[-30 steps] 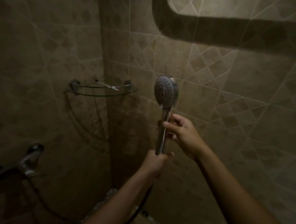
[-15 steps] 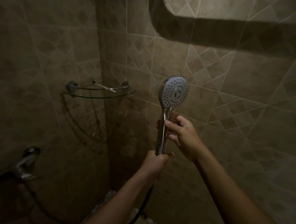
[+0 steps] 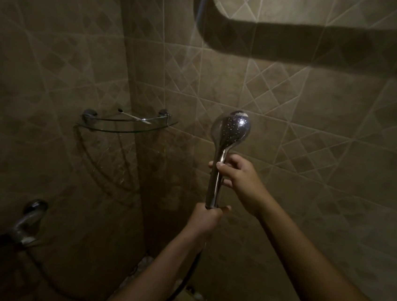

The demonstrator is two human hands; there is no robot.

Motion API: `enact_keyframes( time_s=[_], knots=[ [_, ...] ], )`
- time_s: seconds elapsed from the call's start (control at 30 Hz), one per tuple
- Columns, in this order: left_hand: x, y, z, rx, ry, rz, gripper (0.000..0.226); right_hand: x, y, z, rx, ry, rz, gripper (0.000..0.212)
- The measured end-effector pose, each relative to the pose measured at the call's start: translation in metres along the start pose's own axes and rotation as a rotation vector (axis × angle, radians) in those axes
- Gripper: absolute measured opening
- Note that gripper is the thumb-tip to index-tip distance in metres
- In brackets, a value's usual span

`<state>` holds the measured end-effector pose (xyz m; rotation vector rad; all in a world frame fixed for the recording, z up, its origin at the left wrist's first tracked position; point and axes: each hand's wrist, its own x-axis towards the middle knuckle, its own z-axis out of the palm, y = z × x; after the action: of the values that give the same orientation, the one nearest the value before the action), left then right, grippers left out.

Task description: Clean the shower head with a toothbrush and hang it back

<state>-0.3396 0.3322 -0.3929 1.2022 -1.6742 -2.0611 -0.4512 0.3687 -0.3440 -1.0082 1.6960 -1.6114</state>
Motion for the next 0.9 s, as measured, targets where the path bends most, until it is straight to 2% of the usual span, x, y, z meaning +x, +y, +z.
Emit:
enact_keyframes(
  time_s=[0.1,0.13,0.23,0.3,0.47,0.53,0.6,0.63,0.73,0.9],
  knots=[
    [0.000,-0.001,0.000,0.032,-0.008,-0.015,0.059,-0.001,0.002,0.003,-0.128,0.061,-0.081,0.030],
    [0.000,-0.002,-0.001,0.040,-0.013,-0.007,0.065,-0.002,0.002,0.003,-0.156,0.077,-0.104,0.032],
    [0.003,-0.006,-0.001,0.047,-0.015,0.007,0.056,0.001,0.002,0.000,-0.161,0.098,-0.115,0.033],
    [0.006,-0.007,-0.002,0.046,0.002,0.009,0.039,0.001,0.000,-0.002,-0.124,0.055,-0.090,0.028],
    [0.006,-0.010,-0.002,0.020,0.010,-0.016,0.034,-0.002,-0.004,-0.001,-0.013,-0.061,0.022,0.020],
    [0.008,-0.011,-0.002,0.010,0.006,-0.026,0.041,-0.002,-0.004,0.002,-0.068,-0.043,-0.002,0.018],
    [0.012,-0.013,-0.002,0.012,0.023,-0.032,0.069,-0.004,-0.002,0.004,-0.181,-0.005,-0.059,0.023],
    [0.011,-0.012,-0.003,0.013,0.032,-0.032,0.075,-0.004,0.000,0.005,-0.219,0.021,-0.082,0.027],
    [0.012,-0.015,-0.005,0.010,0.035,0.003,0.071,-0.003,0.002,0.003,-0.229,0.072,-0.102,0.032],
    [0.011,-0.020,-0.005,-0.006,0.052,0.014,0.065,-0.007,-0.003,0.000,-0.116,-0.051,-0.041,0.018]
  ],
)
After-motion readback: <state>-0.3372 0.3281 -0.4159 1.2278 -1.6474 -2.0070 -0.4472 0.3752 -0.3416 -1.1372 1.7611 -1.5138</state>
